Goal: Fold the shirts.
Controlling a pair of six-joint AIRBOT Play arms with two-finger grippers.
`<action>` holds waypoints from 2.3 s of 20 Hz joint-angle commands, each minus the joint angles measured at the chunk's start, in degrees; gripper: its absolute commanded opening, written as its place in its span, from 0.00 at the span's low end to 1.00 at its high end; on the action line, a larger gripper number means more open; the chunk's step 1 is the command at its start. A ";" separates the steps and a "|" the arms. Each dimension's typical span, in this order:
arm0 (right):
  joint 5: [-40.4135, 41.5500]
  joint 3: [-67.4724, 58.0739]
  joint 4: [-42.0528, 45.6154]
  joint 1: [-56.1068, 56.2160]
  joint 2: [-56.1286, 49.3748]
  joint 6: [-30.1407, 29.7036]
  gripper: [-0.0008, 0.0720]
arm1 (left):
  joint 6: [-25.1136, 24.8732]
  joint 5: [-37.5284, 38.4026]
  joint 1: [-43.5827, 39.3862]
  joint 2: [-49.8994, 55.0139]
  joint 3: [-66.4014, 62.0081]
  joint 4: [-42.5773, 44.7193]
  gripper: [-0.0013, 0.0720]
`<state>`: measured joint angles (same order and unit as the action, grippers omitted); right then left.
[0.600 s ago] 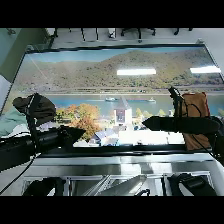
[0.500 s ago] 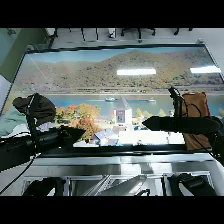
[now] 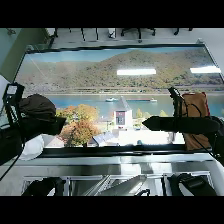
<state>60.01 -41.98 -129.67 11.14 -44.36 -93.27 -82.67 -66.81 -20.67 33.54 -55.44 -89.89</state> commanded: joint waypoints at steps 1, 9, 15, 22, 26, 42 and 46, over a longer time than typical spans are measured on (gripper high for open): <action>-0.04 0.02 0.00 0.04 0.04 0.07 0.04 | 2.14 -2.82 0.00 8.07 -4.68 23.96 0.98; -0.02 0.02 0.00 0.04 0.04 0.07 0.04 | -4.07 -4.22 12.22 42.58 -13.11 38.84 0.98; -0.02 0.02 0.00 0.04 0.04 0.07 0.04 | -9.46 2.16 15.21 57.96 -14.10 39.17 0.98; -0.02 0.02 0.00 0.04 0.04 0.07 0.04 | -16.57 -0.79 15.96 72.15 -26.82 39.15 0.98; -0.04 0.02 0.00 0.04 0.04 0.07 0.04 | -20.37 -3.50 16.59 77.44 -31.12 38.75 0.97; -0.04 0.02 0.00 0.04 0.04 0.07 0.04 | -11.72 -8.87 9.16 67.49 -55.91 29.18 0.04; -0.04 0.02 0.00 0.04 0.04 0.07 0.04 | -10.64 -9.27 2.60 58.36 -63.43 13.49 0.04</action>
<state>59.99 -41.98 -129.64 11.14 -44.36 -93.21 -95.22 -76.01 -13.74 97.95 -113.58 -65.14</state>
